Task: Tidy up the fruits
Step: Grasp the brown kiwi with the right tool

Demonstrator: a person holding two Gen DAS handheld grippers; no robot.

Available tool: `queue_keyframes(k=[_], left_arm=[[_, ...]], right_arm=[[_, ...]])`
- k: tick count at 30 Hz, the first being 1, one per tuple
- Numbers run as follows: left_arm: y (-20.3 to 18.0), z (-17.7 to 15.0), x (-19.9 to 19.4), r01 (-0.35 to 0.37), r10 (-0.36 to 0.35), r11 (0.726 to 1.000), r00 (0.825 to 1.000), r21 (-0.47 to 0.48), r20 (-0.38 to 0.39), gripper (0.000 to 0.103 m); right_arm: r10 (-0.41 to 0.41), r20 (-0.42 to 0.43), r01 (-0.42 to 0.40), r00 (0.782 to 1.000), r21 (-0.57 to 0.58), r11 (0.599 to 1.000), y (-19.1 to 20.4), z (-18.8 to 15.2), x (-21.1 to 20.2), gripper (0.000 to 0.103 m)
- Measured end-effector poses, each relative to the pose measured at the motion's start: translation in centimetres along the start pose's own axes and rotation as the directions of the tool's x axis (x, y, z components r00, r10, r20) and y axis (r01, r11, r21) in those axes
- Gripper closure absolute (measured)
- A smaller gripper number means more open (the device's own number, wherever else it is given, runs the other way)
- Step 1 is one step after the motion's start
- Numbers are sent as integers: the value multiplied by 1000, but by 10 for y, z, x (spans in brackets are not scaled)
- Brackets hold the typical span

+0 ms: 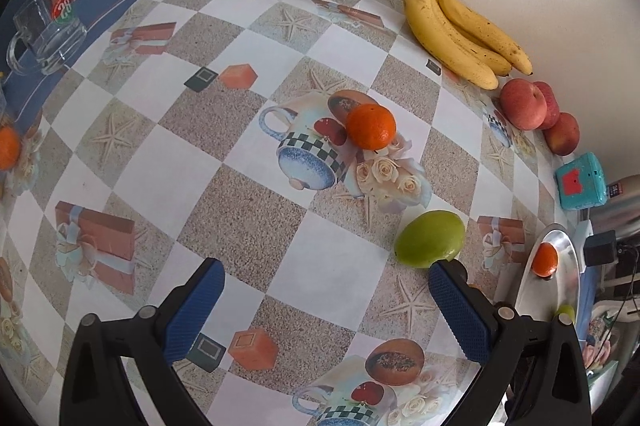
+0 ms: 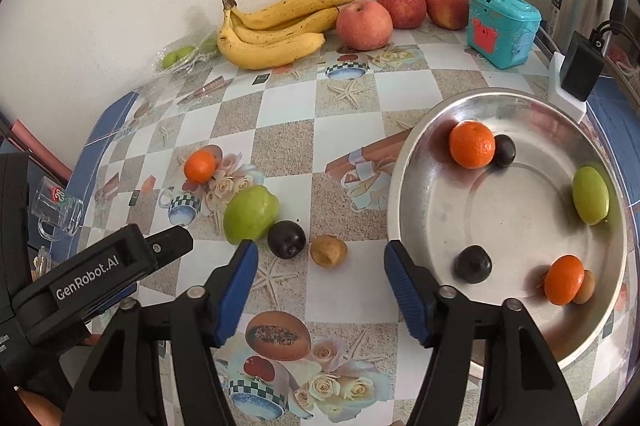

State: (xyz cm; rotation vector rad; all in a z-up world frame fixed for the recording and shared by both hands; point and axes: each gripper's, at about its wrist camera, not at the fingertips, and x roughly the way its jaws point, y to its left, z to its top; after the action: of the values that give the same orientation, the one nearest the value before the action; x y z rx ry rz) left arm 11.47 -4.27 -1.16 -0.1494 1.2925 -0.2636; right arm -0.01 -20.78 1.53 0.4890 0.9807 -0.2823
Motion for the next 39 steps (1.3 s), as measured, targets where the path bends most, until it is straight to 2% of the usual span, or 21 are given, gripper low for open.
queue_keyframes(k=[5,39], left_arm=[[2,1,0,-3,3,1000,1000,-7,2,0],[-2,0,7,-20,20,1000,1000,-4,-9,0]], right_arm=[[0,-19,0,1000,4,1000,0,0,11,52],[-1,-79,3,997,18,1000,-5,0,46,76]])
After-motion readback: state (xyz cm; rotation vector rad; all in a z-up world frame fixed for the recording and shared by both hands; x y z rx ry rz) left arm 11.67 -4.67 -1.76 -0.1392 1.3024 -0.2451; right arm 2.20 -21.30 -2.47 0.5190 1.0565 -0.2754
